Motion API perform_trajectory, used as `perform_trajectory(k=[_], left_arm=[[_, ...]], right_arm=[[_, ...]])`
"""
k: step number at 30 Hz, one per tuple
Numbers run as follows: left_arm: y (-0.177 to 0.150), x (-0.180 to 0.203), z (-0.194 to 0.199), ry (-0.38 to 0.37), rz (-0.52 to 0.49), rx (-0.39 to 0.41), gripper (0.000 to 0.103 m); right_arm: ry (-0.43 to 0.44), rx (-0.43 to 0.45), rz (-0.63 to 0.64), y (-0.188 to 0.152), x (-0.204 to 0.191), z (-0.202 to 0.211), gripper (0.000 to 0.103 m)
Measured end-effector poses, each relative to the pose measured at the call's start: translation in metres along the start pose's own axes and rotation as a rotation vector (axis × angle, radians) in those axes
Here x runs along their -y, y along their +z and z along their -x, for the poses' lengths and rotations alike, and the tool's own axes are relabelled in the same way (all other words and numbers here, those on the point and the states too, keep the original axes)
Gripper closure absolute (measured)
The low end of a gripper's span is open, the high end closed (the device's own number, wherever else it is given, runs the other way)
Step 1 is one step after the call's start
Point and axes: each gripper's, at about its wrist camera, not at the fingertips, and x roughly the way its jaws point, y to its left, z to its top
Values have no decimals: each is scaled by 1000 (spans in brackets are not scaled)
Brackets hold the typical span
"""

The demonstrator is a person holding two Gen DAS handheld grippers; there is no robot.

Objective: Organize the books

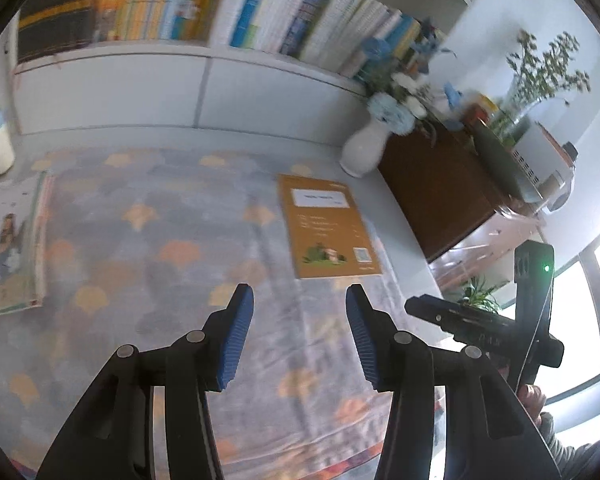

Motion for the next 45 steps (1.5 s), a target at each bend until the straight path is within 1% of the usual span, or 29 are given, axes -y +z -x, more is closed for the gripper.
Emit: perform_trajectory(k=[6, 9, 13, 17, 22, 25, 29, 34, 37, 41, 43, 44, 45], left_arm=[[6, 37, -43, -22, -17, -39, 57], [11, 54, -63, -36, -48, -57, 57], [21, 68, -91, -13, -84, -82, 54], [32, 59, -125, -5, -50, -125, 54], [46, 44, -167, 16, -21, -179, 54], [52, 37, -192, 16, -8, -205, 54], [58, 24, -220, 32, 10, -233, 54], [62, 5, -242, 37, 53, -229, 54], [64, 0, -251, 33, 57, -220, 54], [67, -4, -266, 28, 69, -228, 54], [68, -5, -273, 25, 73, -237, 54], [68, -5, -276, 22, 74, -242, 54], [68, -5, -280, 17, 75, -251, 54]], right_arm=[[5, 14, -49, 15, 49, 13, 50], [13, -5, -64, 30, 70, 8, 50], [11, -7, -61, 50, 85, 0, 50], [-22, -11, -48, 66, 95, -14, 50], [-102, 2, -9, 82, 101, -31, 50], [-121, -5, 3, 92, 104, -44, 50], [-122, -19, -1, 106, 112, -63, 50], [-123, -23, -12, 119, 122, -86, 50], [-92, -14, -46, 121, 133, -97, 50], [-42, -50, -99, 124, 147, -116, 52], [-45, -55, -112, 126, 151, -122, 52], [-55, -56, -120, 127, 153, -125, 54], [-57, -59, -130, 128, 156, -128, 58]])
